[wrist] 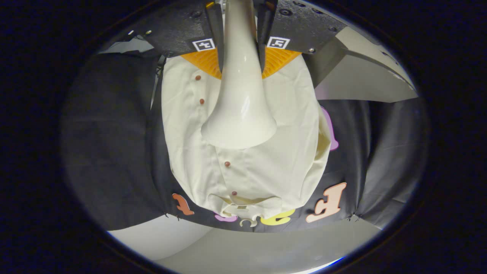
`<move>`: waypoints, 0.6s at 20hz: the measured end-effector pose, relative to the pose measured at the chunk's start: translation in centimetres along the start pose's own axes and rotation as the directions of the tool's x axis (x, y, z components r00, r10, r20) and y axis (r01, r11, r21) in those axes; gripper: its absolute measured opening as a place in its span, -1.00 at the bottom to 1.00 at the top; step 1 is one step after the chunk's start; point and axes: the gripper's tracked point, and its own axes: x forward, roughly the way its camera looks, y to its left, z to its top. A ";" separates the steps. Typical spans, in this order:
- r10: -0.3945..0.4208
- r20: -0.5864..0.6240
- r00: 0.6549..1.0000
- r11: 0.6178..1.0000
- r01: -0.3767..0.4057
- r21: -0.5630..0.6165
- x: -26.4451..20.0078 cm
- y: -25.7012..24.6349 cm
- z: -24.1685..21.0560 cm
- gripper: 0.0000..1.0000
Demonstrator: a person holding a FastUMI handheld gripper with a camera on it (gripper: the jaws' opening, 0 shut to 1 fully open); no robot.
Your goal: Iron the clothes twice with a garment steamer, once on the left side and once on the right side.
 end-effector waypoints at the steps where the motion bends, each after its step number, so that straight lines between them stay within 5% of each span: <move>1: 0.005 0.011 1.000 1.000 -0.005 -0.011 0.7 -0.4 1.8 -0.29; 12: 0.012 0.043 0.999 0.998 -0.010 -0.062 11.0 -6.8 13.9 -0.30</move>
